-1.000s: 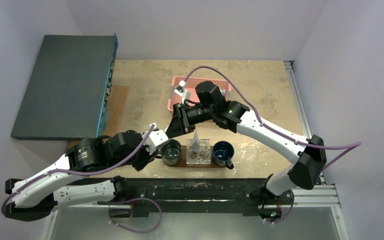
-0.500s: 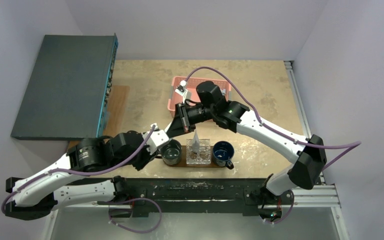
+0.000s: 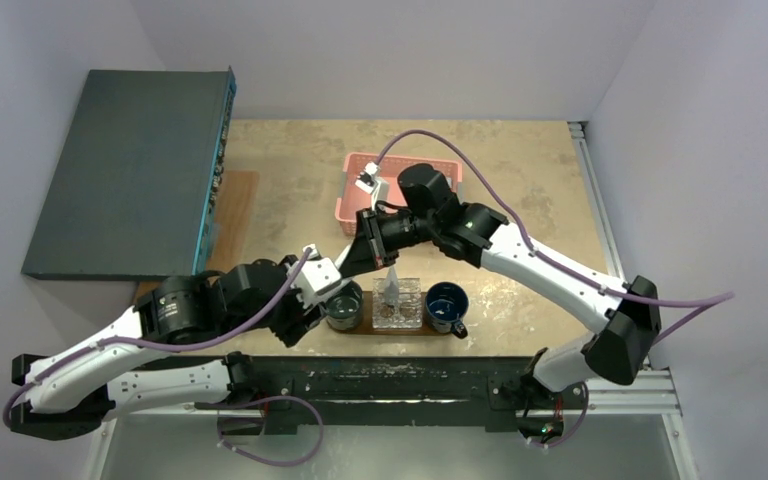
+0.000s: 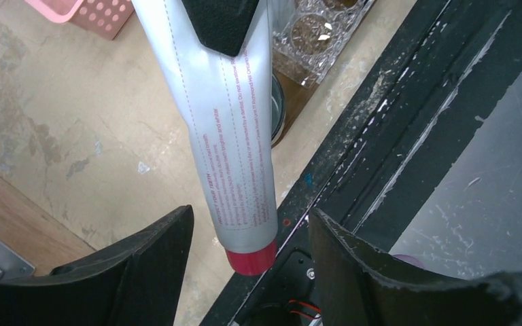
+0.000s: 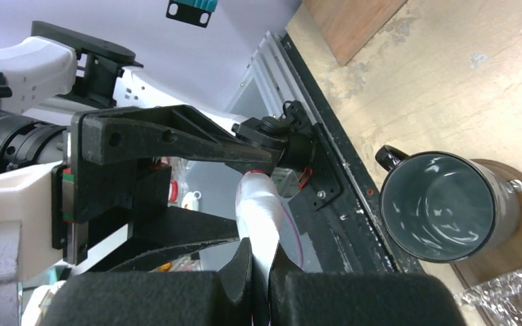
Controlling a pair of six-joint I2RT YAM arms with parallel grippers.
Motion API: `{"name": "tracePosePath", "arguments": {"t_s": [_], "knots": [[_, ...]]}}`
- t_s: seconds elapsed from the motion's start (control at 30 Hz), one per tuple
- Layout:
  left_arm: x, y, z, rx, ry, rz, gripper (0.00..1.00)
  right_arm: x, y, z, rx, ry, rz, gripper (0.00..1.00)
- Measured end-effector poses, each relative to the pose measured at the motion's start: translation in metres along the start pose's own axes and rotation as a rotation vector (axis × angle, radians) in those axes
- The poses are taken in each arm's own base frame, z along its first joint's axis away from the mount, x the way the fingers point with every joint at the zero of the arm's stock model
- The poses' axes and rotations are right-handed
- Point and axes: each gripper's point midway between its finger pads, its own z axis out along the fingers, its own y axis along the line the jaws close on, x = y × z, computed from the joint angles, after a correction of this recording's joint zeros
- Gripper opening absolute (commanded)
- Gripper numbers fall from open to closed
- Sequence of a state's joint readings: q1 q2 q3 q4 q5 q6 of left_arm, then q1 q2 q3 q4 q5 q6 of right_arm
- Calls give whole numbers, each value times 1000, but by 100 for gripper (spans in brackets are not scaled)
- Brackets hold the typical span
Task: Prepare toiletry sets of a toothbrush and toothpaste on the tray
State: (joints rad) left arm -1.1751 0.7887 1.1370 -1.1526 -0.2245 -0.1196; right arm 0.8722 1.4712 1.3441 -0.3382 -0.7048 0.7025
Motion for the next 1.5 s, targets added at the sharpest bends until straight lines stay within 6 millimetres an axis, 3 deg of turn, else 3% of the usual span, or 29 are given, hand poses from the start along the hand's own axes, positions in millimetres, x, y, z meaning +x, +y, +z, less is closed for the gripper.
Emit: {"name": "tracePosePath", "arguments": {"t_s": [0.17, 0.37, 0.67, 0.8, 0.97, 1.13, 1.5], "knots": [[-13, -7, 1, 36, -51, -23, 78, -2, 3, -17, 57, -41, -65, 0], [-31, -11, 2, 50, -120, -58, 86, -16, 12, -48, 164, -130, -163, 0], [-63, -11, 8, 39, -176, -107, 88, -42, 16, -105, 410, -264, -281, 0], [-69, 4, 19, 4, -171, -193, 89, -49, 11, -131, 537, -297, -304, 0], [-75, 29, 18, -63, -207, -290, 89, -42, -11, -157, 713, -284, -296, 0], [-72, 50, 17, -133, -216, -384, 89, -25, -31, -172, 825, -221, -269, 0], [-32, 96, 22, -310, -178, -631, 90, 1, -55, -179, 912, -83, -273, 0]]}}
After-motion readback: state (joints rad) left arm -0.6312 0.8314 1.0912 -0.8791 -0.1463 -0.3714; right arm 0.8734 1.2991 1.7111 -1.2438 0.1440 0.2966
